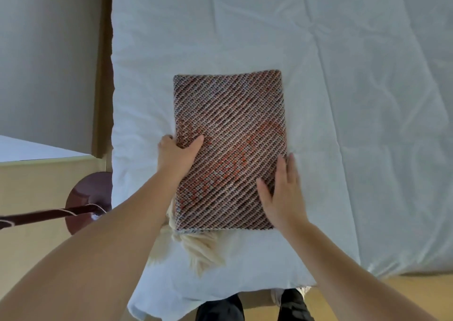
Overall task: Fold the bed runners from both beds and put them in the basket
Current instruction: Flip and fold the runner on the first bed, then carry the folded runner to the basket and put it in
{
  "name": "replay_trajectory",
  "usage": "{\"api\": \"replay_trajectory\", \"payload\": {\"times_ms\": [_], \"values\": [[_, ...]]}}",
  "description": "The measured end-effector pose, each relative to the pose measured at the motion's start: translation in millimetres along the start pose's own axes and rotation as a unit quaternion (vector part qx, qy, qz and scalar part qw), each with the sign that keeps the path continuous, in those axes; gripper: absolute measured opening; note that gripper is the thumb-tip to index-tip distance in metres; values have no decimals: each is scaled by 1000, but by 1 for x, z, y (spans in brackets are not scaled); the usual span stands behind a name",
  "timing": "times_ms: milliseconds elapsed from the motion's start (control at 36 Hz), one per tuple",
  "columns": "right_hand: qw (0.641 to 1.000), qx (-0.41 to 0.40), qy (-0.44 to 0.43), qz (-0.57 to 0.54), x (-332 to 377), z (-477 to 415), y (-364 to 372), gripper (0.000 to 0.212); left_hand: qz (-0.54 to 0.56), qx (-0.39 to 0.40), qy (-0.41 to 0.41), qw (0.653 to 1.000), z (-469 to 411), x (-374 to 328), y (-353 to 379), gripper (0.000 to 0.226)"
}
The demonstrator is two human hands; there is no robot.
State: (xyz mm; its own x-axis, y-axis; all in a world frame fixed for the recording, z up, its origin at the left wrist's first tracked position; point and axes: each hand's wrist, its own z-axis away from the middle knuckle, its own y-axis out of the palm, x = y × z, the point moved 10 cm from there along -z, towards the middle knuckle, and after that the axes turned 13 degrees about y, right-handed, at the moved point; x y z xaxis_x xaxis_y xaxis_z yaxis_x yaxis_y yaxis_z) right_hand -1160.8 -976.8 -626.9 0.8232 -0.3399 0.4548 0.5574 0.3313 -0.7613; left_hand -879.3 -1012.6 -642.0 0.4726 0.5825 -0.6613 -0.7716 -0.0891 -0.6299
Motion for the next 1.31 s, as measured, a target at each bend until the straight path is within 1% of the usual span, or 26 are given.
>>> {"api": "replay_trajectory", "payload": {"times_ms": [28, 83, 111, 139, 194, 250, 306, 361, 472, 583, 694, 778, 861, 972, 1083, 1167, 1306], "values": [[998, 2, 35, -59, -4, -11, -10, 79, 24, 24, -25, 999, -2, 6, 2, 83], [985, 6, 90, -145, -7, -33, -27, 80, 114, 82, -56, 988, -5, 12, 9, 63], [978, 16, 106, -178, -7, -43, -31, 80, 158, 115, -65, 978, -4, 11, 14, 54], [971, 34, 118, -208, -6, -52, -32, 78, 180, 144, -64, 971, -4, 9, 16, 50], [958, 76, 129, -245, -2, -68, -29, 70, 144, 181, -24, 973, -5, 0, 15, 50], [947, 115, 141, -265, -1, -79, -24, 63, 86, 184, 31, 979, -7, -11, 10, 50], [932, 139, 152, -297, 2, -81, -22, 58, 54, 172, 70, 981, -6, -24, 3, 48], [928, 138, 148, -312, 9, -78, -28, 52, 30, 157, 102, 982, -2, -38, -2, 46], [939, 105, 129, -301, 28, -60, -59, 45, 14, 132, 147, 980, 20, -75, -14, 42], [948, 62, 116, -290, 37, -37, -111, 46, 18, 101, 187, 977, 47, -124, -29, 32], [947, -9, 110, -302, 36, -3, -184, 46, 30, 95, 227, 969, 78, -188, -40, 24], [942, -73, 108, -310, 30, 29, -247, 47, 47, 104, 272, 955, 105, -247, -42, 25], [928, -134, 114, -329, 15, 67, -310, 44, 57, 133, 322, 936, 137, -310, -38, 25], [903, -222, 133, -342, -18, 129, -389, 47, 69, 184, 396, 897, 196, -392, -23, 30], [871, -303, 150, -356, -62, 203, -451, 47, 81, 240, 465, 848, 273, -460, 1, 28], [837, -365, 161, -374, -104, 265, -485, 47, 85, 286, 508, 808, 340, -498, 25, 27], [785, -435, 191, -397, -184, 365, -516, 49, 77, 349, 566, 743, 459, -539, 70, 32]]}}
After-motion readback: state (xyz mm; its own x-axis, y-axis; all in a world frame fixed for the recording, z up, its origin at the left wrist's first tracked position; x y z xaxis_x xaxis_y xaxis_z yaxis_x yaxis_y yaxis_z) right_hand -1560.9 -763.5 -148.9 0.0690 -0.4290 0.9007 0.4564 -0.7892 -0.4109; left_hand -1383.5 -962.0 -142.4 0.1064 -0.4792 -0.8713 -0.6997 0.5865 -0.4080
